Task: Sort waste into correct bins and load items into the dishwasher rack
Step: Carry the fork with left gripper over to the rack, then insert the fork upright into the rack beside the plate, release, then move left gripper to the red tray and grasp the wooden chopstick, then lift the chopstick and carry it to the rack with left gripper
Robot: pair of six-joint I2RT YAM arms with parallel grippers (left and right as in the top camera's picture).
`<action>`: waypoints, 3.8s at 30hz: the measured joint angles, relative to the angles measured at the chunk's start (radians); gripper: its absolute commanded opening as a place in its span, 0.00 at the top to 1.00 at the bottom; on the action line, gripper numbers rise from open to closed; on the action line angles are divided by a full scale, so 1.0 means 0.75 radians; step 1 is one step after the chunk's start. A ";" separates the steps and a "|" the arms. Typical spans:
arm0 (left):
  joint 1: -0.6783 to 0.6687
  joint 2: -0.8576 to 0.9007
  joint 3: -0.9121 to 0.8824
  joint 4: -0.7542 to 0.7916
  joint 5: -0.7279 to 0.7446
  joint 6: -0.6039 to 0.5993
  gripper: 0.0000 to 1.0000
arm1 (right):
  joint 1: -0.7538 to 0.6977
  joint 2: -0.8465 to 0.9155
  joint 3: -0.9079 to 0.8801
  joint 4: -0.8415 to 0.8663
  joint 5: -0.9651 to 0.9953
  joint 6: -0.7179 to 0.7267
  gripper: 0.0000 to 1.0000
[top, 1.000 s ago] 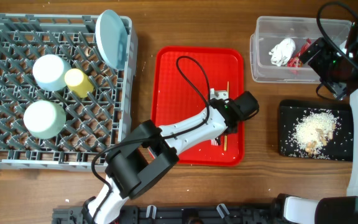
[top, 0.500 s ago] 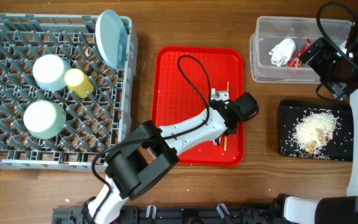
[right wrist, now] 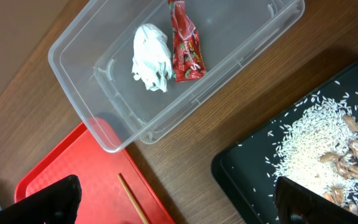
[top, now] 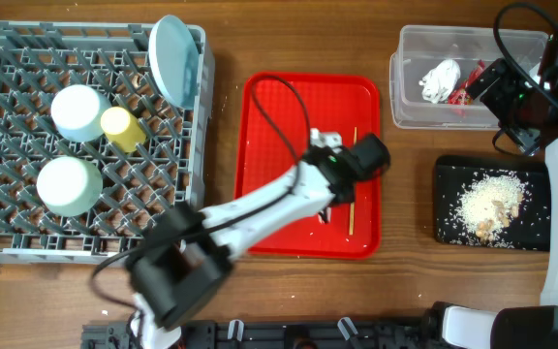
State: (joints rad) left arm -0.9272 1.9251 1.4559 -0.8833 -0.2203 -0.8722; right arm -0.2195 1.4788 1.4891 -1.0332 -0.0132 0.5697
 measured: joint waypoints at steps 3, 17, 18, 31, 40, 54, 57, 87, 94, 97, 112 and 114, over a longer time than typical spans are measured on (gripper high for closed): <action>0.113 -0.162 0.000 -0.182 -0.014 0.004 0.96 | 0.000 0.000 0.000 0.000 0.000 -0.001 0.00; 0.712 -0.424 -0.042 -0.531 -0.072 0.571 0.96 | 0.000 0.000 0.000 0.001 0.000 -0.001 0.00; 0.747 -0.424 -0.069 -0.505 -0.058 0.620 0.96 | 0.000 0.000 0.000 0.000 0.000 -0.001 0.00; 1.074 -0.423 -0.164 -0.329 0.343 1.160 0.91 | 0.000 0.000 0.000 0.001 0.000 -0.001 0.00; 1.179 -0.423 -0.165 -0.342 0.368 1.221 0.92 | 0.000 0.000 0.000 0.000 0.000 -0.001 0.00; 1.218 -0.423 -0.275 -0.281 0.466 1.219 0.65 | 0.000 0.000 0.000 0.001 0.000 -0.001 0.00; 1.218 -0.423 -0.275 -0.281 0.465 1.217 0.62 | 0.000 0.000 0.000 0.000 0.000 -0.001 0.00; 0.454 -0.421 0.124 -0.227 0.545 0.406 0.50 | 0.000 0.000 0.000 0.001 0.000 -0.001 0.00; 0.163 -0.210 0.125 -0.076 0.305 0.146 0.51 | 0.000 0.000 0.000 0.001 0.000 -0.001 0.00; 0.104 -0.083 0.125 -0.013 0.279 0.105 0.51 | 0.000 0.000 0.000 0.000 0.000 -0.001 0.00; -0.086 0.246 0.125 0.243 0.054 0.077 0.56 | 0.000 0.000 0.000 0.001 0.000 -0.001 0.00; -0.110 0.281 0.125 0.249 -0.020 0.077 0.58 | 0.000 0.000 0.000 0.000 0.000 0.000 0.00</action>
State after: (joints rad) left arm -1.0096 2.1357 1.5494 -0.6964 -0.2356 -0.8143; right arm -0.2195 1.4788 1.4891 -1.0332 -0.0132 0.5697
